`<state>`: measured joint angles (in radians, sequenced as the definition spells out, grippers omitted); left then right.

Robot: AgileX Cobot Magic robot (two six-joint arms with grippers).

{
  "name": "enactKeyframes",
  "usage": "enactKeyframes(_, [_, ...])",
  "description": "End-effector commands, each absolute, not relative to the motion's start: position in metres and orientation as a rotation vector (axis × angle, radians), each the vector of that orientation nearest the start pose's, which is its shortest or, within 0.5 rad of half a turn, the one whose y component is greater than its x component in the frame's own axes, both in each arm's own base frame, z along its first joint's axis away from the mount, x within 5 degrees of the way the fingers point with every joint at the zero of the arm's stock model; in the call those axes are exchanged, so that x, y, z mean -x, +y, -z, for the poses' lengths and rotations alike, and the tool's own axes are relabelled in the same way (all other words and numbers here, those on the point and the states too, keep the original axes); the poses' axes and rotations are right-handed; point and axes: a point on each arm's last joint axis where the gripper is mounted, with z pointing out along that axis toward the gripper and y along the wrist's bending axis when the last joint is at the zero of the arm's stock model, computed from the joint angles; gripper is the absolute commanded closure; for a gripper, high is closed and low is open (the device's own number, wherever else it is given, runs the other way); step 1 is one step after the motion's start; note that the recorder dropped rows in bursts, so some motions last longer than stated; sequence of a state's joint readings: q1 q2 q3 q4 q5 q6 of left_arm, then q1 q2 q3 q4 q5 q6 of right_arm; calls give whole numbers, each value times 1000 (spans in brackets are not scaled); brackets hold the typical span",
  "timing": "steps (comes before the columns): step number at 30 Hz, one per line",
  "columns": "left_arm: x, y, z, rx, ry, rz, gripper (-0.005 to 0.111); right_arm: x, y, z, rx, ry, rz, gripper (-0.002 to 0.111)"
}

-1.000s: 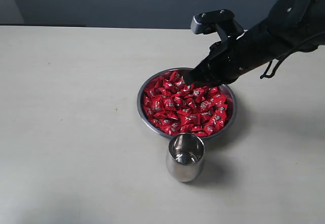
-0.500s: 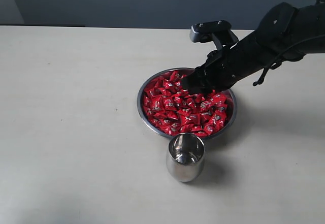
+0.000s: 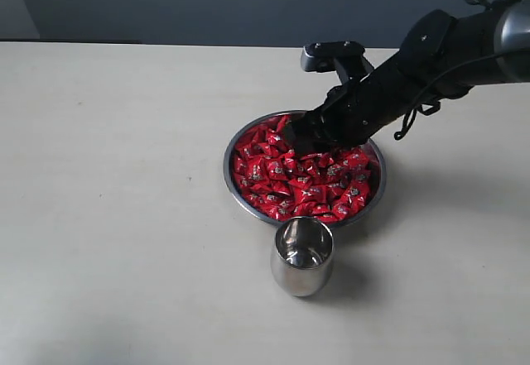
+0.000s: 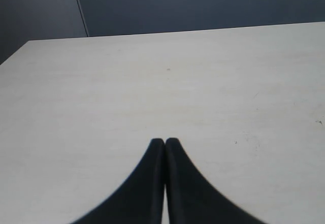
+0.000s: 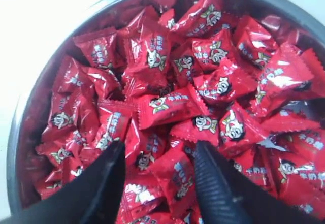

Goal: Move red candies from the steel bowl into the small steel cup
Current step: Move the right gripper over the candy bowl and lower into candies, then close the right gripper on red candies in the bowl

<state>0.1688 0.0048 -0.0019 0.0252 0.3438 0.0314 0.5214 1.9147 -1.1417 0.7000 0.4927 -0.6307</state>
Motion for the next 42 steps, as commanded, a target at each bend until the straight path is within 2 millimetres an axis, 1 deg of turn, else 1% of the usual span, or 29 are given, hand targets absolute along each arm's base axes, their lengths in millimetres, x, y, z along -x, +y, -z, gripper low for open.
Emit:
enactKeyframes(1, [-53, 10, -183, 111, 1817, -168, 106, -319, 215, -151, 786, 2591, -582, 64])
enactKeyframes(9, [-53, 10, -183, 111, 1817, -168, 106, -318, 215, -132, 819, 2653, -572, 64])
enactKeyframes(17, [-53, 10, -183, 111, 1817, -168, 106, -318, 215, -129, 822, 2660, -570, 68])
enactKeyframes(26, [-53, 10, -183, 111, 1817, -168, 106, -318, 215, -128, 823, 2660, -565, 69])
enactKeyframes(27, [-53, 10, -183, 111, 1817, -168, 106, -318, 215, -128, 823, 2660, -565, 71])
enactKeyframes(29, [-53, 10, -183, 111, 1817, -168, 106, -318, 215, -128, 823, 2660, -565, 78])
enactKeyframes(33, [-53, 10, -183, 111, 1817, -168, 106, -318, 214, -127, 841, 2657, -552, 100])
enactKeyframes(35, [-53, 10, -183, 111, 1817, -168, 106, -318, 214, -127, 847, 2657, -550, 108])
enactKeyframes(38, [-53, 10, -183, 111, 1817, -168, 106, -317, 214, -127, 853, 2665, -557, 109])
enactKeyframes(42, [-53, 10, -183, 111, 1817, -168, 106, -315, 214, -138, 843, 2652, -571, 109])
